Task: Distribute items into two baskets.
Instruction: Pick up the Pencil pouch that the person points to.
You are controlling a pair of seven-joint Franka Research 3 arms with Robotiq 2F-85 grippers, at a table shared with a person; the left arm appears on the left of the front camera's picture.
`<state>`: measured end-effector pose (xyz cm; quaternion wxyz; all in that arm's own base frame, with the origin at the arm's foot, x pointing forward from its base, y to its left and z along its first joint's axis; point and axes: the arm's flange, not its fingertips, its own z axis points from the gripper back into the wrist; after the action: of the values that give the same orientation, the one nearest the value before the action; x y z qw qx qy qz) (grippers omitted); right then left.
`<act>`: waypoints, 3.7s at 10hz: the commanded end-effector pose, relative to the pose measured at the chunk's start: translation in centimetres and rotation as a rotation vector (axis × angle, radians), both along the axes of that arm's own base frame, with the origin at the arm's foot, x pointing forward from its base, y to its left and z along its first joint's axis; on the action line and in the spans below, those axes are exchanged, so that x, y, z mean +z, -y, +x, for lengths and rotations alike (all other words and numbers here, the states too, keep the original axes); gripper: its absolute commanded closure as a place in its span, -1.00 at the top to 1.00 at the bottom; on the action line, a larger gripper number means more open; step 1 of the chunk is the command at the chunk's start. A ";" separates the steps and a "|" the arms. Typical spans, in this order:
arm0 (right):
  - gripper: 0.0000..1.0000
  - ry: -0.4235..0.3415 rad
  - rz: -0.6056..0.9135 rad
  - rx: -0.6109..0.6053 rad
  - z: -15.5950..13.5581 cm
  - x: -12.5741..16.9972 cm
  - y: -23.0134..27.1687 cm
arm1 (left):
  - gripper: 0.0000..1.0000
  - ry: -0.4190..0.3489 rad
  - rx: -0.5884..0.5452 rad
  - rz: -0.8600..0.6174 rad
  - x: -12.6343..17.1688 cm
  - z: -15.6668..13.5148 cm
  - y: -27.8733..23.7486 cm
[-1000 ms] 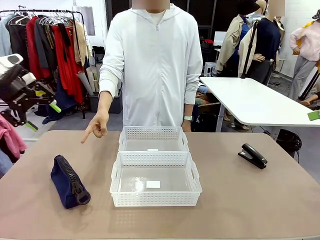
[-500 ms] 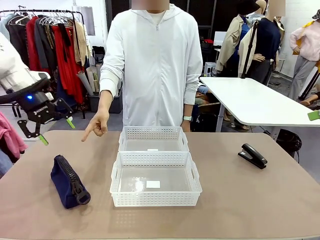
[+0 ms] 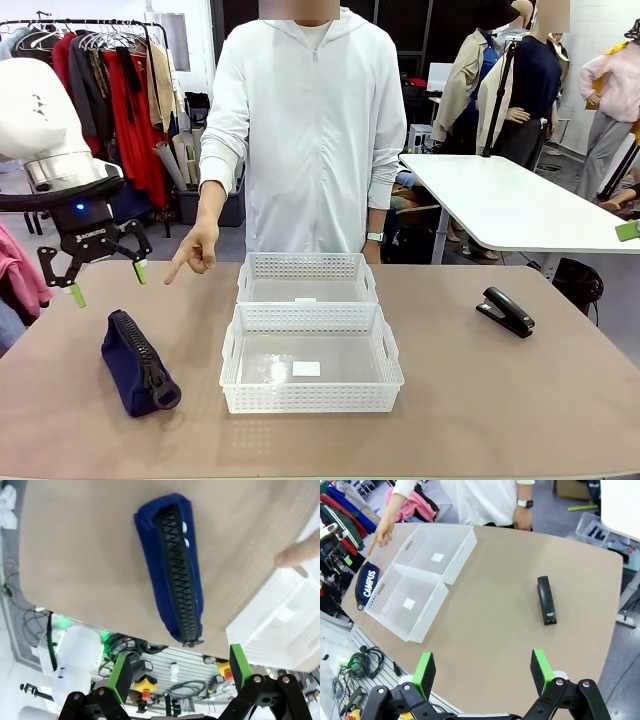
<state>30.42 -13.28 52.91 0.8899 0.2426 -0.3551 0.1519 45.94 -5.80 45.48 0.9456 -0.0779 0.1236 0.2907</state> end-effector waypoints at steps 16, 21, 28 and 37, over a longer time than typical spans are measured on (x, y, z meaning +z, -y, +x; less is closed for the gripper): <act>1.00 0.016 0.022 0.009 0.1 0.1 -0.1 | 1.00 0.173 -0.058 0.226 -13.0 -2.1 5.4; 1.00 0.016 0.022 0.009 0.1 0.1 -0.1 | 0.20 0.189 -0.095 0.207 -13.2 -2.6 5.5; 1.00 0.016 0.022 0.009 0.1 0.1 -0.1 | -1.00 0.208 -0.099 0.194 -12.8 -2.5 5.0; 1.00 0.016 0.022 0.009 0.1 0.1 -0.1 | -1.00 0.188 -0.096 0.187 -12.7 -2.1 5.6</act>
<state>30.42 -13.28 52.92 0.8900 0.2426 -0.3551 0.1519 43.84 -11.35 32.77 0.9690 -0.0106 0.0104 0.2468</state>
